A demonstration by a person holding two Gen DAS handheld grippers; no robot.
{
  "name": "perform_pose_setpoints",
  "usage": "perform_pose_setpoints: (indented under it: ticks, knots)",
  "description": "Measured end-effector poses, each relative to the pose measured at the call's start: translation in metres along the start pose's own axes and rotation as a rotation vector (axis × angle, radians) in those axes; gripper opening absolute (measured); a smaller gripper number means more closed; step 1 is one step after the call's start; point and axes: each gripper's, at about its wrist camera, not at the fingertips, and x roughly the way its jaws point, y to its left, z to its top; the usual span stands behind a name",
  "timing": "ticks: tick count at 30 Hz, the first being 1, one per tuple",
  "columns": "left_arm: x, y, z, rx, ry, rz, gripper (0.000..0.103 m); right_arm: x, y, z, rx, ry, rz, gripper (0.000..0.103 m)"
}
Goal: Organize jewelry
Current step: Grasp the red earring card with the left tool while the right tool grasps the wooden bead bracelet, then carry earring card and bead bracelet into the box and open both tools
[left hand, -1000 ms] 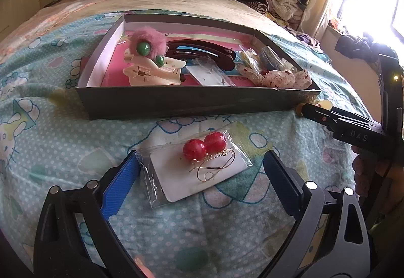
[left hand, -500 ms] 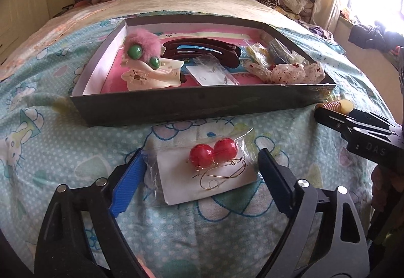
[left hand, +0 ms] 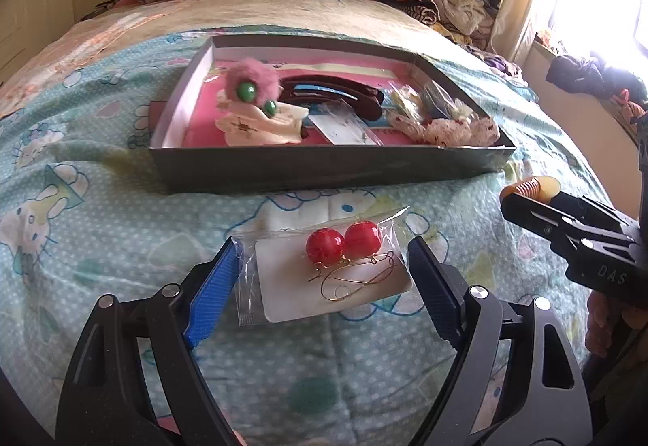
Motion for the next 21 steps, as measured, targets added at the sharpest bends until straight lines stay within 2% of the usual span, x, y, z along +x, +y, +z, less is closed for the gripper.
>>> perform_pose_setpoints:
  ticks: [12,21]
  knots:
    - [-0.027,0.033,0.014,-0.069,-0.066,0.028,0.074,-0.013,0.033,0.013,-0.057,-0.038,0.043,0.07]
    - [-0.031,0.038,0.025,-0.079,-0.093,0.027,0.074,-0.014,0.043,0.029,-0.086,-0.066,0.045,0.07]
